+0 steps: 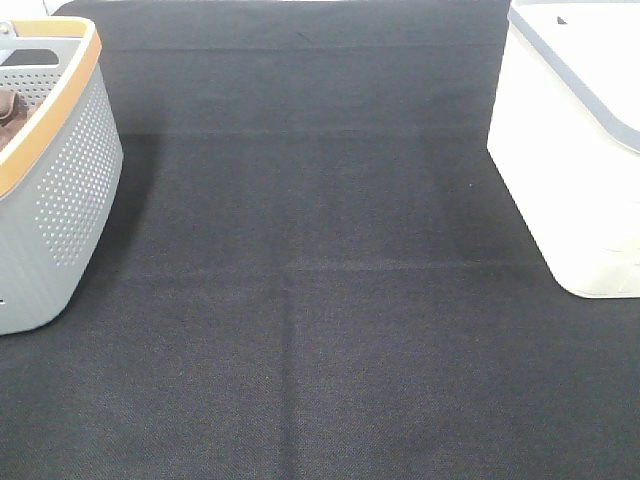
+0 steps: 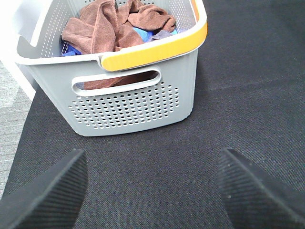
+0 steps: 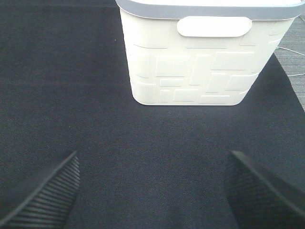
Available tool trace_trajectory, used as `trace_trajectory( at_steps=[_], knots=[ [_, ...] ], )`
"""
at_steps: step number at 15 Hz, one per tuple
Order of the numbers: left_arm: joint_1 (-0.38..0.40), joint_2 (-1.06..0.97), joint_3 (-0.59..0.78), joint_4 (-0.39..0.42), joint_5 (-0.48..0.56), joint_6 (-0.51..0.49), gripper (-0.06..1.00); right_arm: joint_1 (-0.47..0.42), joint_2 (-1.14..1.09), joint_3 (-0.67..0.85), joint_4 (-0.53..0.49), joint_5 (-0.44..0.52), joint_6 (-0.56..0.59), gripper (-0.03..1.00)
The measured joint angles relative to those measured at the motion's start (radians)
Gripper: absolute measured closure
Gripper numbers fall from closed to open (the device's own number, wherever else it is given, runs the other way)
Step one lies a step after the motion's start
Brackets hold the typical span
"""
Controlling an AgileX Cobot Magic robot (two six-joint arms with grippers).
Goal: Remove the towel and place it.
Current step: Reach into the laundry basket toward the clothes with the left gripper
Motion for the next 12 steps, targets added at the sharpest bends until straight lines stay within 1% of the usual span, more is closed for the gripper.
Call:
trace_trajectory(
  at_steps=[3, 4, 5, 7, 8, 10, 12],
  knots=[
    [0.0, 0.025, -0.001, 0.012, -0.001, 0.0, 0.22, 0.0, 0.0, 0.0, 0.0, 0.0, 0.0, 0.19],
    [0.0, 0.05, -0.006, 0.023, -0.019, 0.0, 0.23, 0.0, 0.0, 0.0, 0.0, 0.0, 0.0, 0.19],
    [0.0, 0.078, -0.013, 0.036, -0.061, -0.002, 0.24, 0.0, 0.0, 0.0, 0.0, 0.0, 0.0, 0.19],
    [0.0, 0.152, -0.019, 0.049, -0.19, -0.004, 0.27, 0.0, 0.0, 0.0, 0.0, 0.0, 0.0, 0.19],
    [0.0, 0.152, -0.019, 0.049, -0.19, -0.004, 0.27, 0.0, 0.0, 0.0, 0.0, 0.0, 0.0, 0.19],
    [0.0, 0.288, -0.023, 0.051, -0.356, -0.022, 0.27, 0.0, 0.0, 0.0, 0.0, 0.0, 0.0, 0.19],
    [0.0, 0.421, -0.064, 0.056, -0.444, -0.035, 0.27, 0.0, 0.0, 0.0, 0.0, 0.0, 0.0, 0.19]
  ],
)
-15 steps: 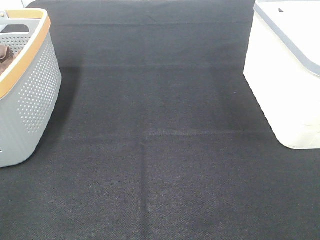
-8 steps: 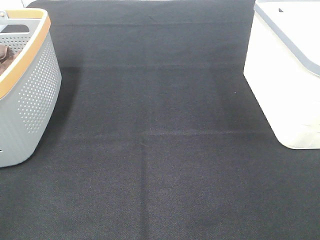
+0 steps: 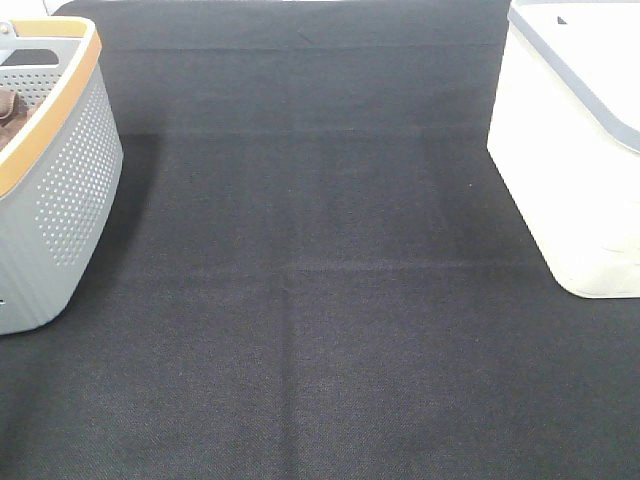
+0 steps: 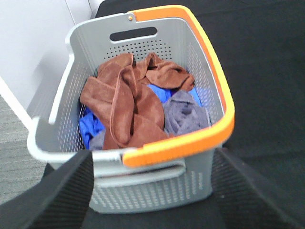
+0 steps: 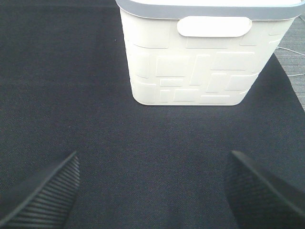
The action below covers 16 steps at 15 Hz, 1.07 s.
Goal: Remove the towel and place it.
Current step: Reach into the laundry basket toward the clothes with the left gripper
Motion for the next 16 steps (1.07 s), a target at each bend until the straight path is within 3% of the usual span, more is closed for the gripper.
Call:
trace_trajectory(
  at_steps=[5, 10, 16],
  knots=[
    [0.0, 0.368, -0.274, 0.023, -0.02, -0.06, 0.27, 0.0, 0.0, 0.0, 0.0, 0.0, 0.0, 0.19],
    [0.0, 0.728, -0.555, 0.123, 0.121, -0.224, 0.27, 0.0, 0.0, 0.0, 0.0, 0.0, 0.0, 0.19],
    [0.0, 1.018, -0.751, 0.169, 0.202, -0.281, 0.27, 0.0, 0.0, 0.0, 0.0, 0.0, 0.0, 0.19]
  ],
)
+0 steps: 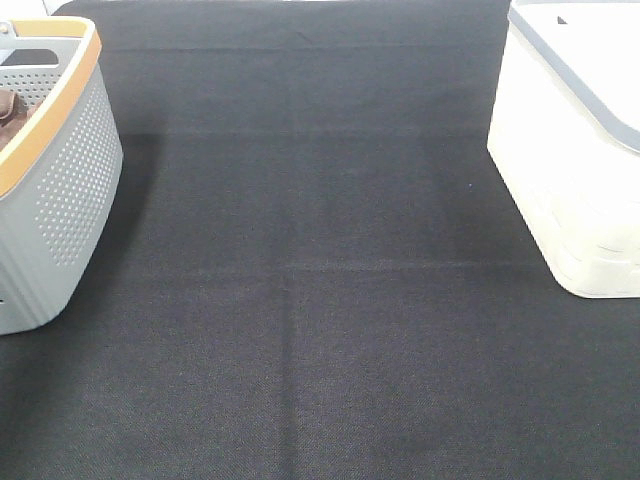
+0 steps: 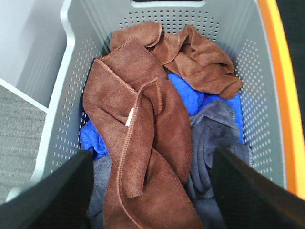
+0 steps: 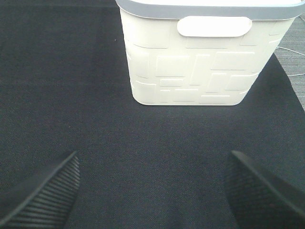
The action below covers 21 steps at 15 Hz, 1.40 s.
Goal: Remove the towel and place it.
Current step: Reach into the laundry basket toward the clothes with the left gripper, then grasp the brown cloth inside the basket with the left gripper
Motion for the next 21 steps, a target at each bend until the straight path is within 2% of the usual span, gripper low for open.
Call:
trace_trajectory(
  at_steps=[3, 7, 10, 15, 21],
  knots=[
    [0.015, 0.169, -0.114, 0.035, 0.068, -0.031, 0.27, 0.0, 0.0, 0.0, 0.0, 0.0, 0.0, 0.19],
    [0.092, 0.359, -0.264, -0.007, 0.166, -0.032, 0.27, 0.0, 0.0, 0.0, 0.0, 0.0, 0.0, 0.19],
    [0.095, 0.461, -0.345, -0.015, 0.167, -0.025, 0.27, 0.0, 0.0, 0.0, 0.0, 0.0, 0.0, 0.19],
    [0.095, 0.586, -0.44, -0.026, 0.187, -0.014, 0.27, 0.0, 0.0, 0.0, 0.0, 0.0, 0.0, 0.19],
    [0.095, 0.662, -0.442, -0.055, 0.214, -0.002, 0.27, 0.0, 0.0, 0.0, 0.0, 0.0, 0.0, 0.19]
  ],
)
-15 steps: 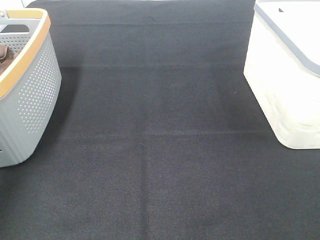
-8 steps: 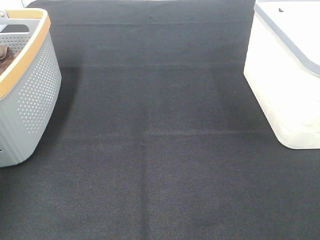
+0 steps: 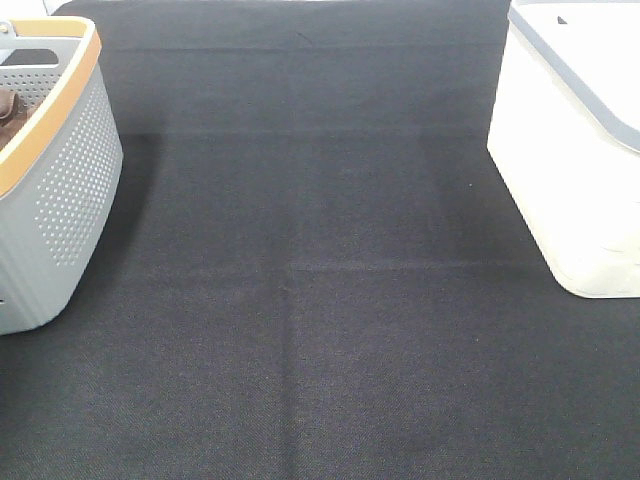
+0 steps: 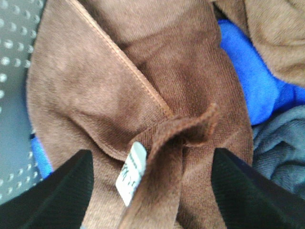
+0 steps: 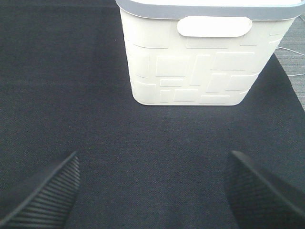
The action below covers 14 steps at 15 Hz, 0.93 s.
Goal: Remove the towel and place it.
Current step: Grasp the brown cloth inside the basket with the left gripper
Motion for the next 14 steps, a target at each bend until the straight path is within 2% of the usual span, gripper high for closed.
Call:
trace_trajectory(
  at_steps=[3, 6, 9, 10, 11, 13, 14],
  knots=[
    [0.0, 0.037, 0.0, -0.028, -0.017, 0.0, 0.29, 0.0, 0.0, 0.0, 0.0, 0.0, 0.0, 0.19],
    [0.0, 0.046, 0.0, -0.034, -0.034, 0.0, 0.41, 0.0, 0.0, 0.0, 0.0, 0.0, 0.0, 0.19],
    [0.0, 0.046, 0.0, -0.038, -0.035, 0.005, 0.59, 0.0, 0.0, 0.0, 0.0, 0.0, 0.0, 0.19],
    [0.0, 0.046, 0.0, -0.038, -0.035, 0.015, 0.73, 0.0, 0.0, 0.0, 0.0, 0.0, 0.0, 0.19],
    [0.0, 0.046, 0.0, -0.038, -0.035, 0.015, 0.73, 0.0, 0.0, 0.0, 0.0, 0.0, 0.0, 0.19],
    [0.0, 0.046, 0.0, -0.039, -0.034, 0.038, 0.93, 0.0, 0.0, 0.0, 0.0, 0.0, 0.0, 0.19],
    [0.0, 0.046, 0.0, -0.044, -0.03, 0.044, 0.94, 0.0, 0.0, 0.0, 0.0, 0.0, 0.0, 0.19]
  ],
)
